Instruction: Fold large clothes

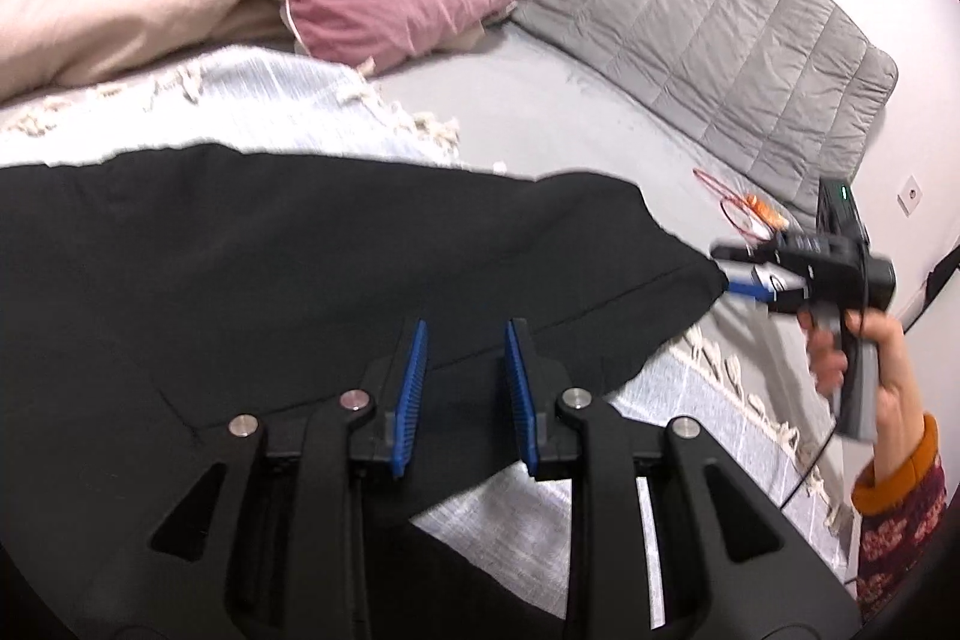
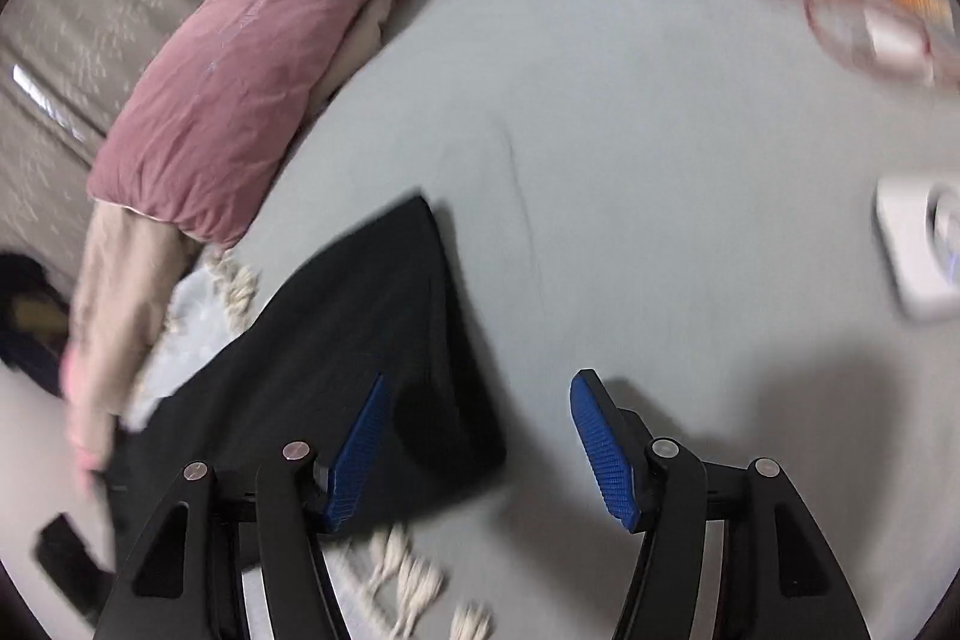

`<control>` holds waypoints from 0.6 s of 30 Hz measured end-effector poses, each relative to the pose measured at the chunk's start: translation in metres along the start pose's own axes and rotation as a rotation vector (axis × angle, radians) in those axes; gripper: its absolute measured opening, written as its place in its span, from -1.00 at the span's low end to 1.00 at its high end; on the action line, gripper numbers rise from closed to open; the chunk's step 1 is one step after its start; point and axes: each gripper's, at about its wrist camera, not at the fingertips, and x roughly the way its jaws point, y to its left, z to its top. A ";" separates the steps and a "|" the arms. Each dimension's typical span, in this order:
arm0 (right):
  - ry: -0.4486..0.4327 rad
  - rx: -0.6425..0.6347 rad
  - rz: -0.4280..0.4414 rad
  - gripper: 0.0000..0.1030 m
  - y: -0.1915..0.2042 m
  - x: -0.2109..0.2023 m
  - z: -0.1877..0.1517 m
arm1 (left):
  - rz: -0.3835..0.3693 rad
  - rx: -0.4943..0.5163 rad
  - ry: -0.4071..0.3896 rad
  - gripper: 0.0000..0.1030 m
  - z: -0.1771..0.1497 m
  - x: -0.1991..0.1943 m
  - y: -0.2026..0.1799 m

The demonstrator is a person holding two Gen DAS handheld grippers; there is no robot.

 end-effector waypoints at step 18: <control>0.018 -0.256 -0.189 -0.29 0.026 0.010 -0.030 | 0.078 0.117 0.138 -0.46 -0.009 0.034 -0.013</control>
